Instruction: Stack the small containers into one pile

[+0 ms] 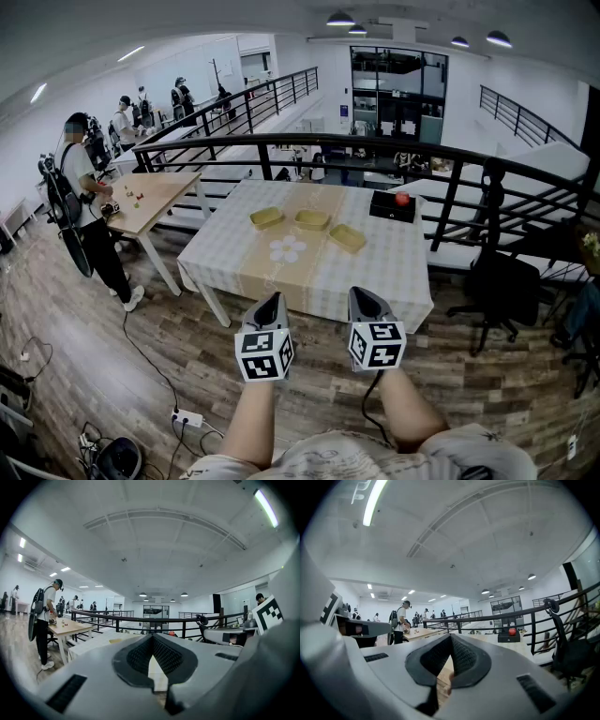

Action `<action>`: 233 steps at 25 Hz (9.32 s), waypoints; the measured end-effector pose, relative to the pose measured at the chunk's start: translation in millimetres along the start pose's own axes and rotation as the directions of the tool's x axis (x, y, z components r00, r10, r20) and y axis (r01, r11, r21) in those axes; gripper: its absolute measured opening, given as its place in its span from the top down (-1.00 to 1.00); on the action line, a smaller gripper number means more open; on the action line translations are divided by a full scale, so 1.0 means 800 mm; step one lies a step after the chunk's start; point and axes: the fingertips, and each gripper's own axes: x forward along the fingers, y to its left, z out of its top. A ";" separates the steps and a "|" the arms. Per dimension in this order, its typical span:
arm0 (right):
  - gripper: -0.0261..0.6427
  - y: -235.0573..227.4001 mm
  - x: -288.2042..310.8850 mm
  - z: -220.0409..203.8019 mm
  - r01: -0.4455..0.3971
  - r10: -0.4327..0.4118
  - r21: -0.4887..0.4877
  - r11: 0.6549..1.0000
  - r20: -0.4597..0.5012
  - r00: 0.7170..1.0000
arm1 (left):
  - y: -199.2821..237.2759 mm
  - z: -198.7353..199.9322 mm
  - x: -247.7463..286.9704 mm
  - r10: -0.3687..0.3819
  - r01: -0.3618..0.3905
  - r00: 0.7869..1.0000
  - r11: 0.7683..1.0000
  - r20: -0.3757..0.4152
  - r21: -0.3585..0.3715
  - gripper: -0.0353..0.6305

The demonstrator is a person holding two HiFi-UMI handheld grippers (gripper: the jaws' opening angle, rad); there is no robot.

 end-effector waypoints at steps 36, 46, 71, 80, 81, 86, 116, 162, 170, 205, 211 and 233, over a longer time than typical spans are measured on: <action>0.93 0.088 0.101 -0.023 0.021 -0.021 0.040 0.999 0.010 1.000 | 0.146 -0.028 0.018 -0.044 0.043 0.999 0.998 -0.008 -0.053 0.88; 0.93 0.044 0.183 -0.044 0.023 -0.024 0.048 0.999 0.007 1.000 | 0.163 -0.055 0.107 -0.026 0.026 0.999 1.000 -0.035 0.015 0.88; 0.93 -0.124 0.538 0.007 0.043 -0.045 -0.025 0.999 -0.040 0.998 | 0.217 0.012 0.507 -0.074 0.074 0.995 0.997 -0.066 -0.011 0.88; 0.93 -0.207 0.722 0.038 0.045 -0.046 -0.013 0.999 -0.071 0.996 | 0.256 0.042 0.708 -0.101 0.100 0.991 0.995 -0.086 -0.024 0.88; 0.93 -0.212 0.737 0.036 0.043 -0.042 0.001 0.999 -0.077 0.996 | 0.261 0.043 0.721 -0.101 0.099 0.991 0.995 -0.087 -0.027 0.88; 0.93 -0.224 0.774 0.025 0.049 -0.047 0.013 0.999 -0.094 0.994 | 0.277 0.028 0.756 -0.113 0.109 0.987 0.993 -0.114 -0.036 0.88; 0.43 -0.261 0.773 -0.223 -0.224 -0.025 -0.284 0.932 -0.668 0.743 | 0.290 -0.027 0.840 -0.287 0.281 0.935 0.958 -0.206 -0.059 0.88; 0.87 -0.334 0.821 -0.248 -0.307 -0.255 -0.522 0.796 -0.749 0.612 | 0.311 -0.028 0.826 -0.248 0.239 0.947 0.969 -0.205 -0.067 0.88; 0.87 -0.285 0.881 -0.208 -0.385 -0.199 -0.578 0.720 -0.703 0.683 | 0.339 -0.028 0.805 -0.192 0.182 0.960 0.981 -0.202 -0.070 0.88; 0.87 -0.177 0.971 -0.283 -0.703 -0.047 -0.494 0.511 -0.833 0.551 | 0.430 -0.056 0.758 0.009 -0.035 0.969 0.994 -0.249 -0.100 0.88; 0.87 -0.176 0.972 -0.292 -0.720 -0.048 -0.476 0.505 -0.848 0.527 | 0.433 -0.055 0.760 0.018 -0.044 0.968 0.994 -0.251 -0.101 0.88; 0.89 -0.172 0.968 -0.247 -0.579 0.069 -0.409 0.705 -0.773 0.630 | 0.426 -0.057 0.771 -0.003 -0.023 0.967 0.995 -0.254 -0.100 0.88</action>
